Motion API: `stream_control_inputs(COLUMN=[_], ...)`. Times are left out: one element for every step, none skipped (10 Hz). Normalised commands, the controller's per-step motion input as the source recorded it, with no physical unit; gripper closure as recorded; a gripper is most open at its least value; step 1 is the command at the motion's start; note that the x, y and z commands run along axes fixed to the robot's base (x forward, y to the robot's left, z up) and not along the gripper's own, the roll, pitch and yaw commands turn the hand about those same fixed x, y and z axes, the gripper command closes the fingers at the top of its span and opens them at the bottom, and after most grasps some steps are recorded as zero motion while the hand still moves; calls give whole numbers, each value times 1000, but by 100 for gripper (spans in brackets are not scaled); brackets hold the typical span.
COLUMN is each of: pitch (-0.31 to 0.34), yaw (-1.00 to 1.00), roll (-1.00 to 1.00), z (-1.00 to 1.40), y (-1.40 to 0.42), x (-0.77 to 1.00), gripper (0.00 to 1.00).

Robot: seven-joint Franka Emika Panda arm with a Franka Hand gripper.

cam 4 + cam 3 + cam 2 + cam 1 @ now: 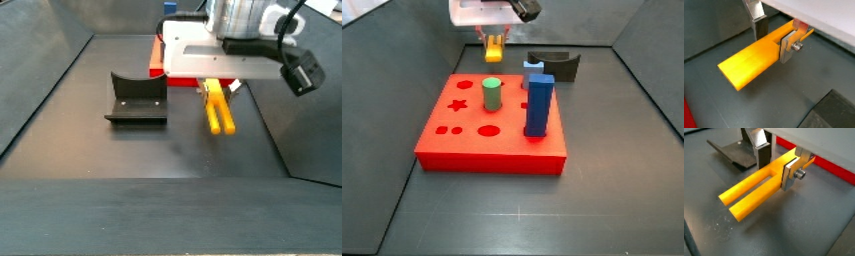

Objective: Pick up the square-circle object. Move up. Rotate the square-circle object. Place the square-circle object on the fixture. Regrasp the square-circle object. Move to above the board. Insert the square-circle object.
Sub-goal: Rotate the square-circle object.

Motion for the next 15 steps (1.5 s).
stream_control_inputs(pitch=[-94,-102,-113,-118,-132,-145,-152,-154,-161,-165,-168,-173,0,0,9], yaw=[8,7,6,4,4,5,3,1,-3,-5,-3,-3,0,0,0], roll=[-138,-151,-160,-170,-176,-181,-193,-197,-203,-207,-217,-217,0,0,0], z=[-757,-674,-596,-525,-457,-401,-310,-274,-209,-175,-101,-78,0,1000,1000], y=[14,14,16,15,17,16,16,21,21,21,27,26,0,0,0], x=[39,36,34,31,30,25,20,23,19,17,20,15,0,0,-6], gripper=[100,100,100,100,100,100,100,100,100,100,100,100,0,0,0])
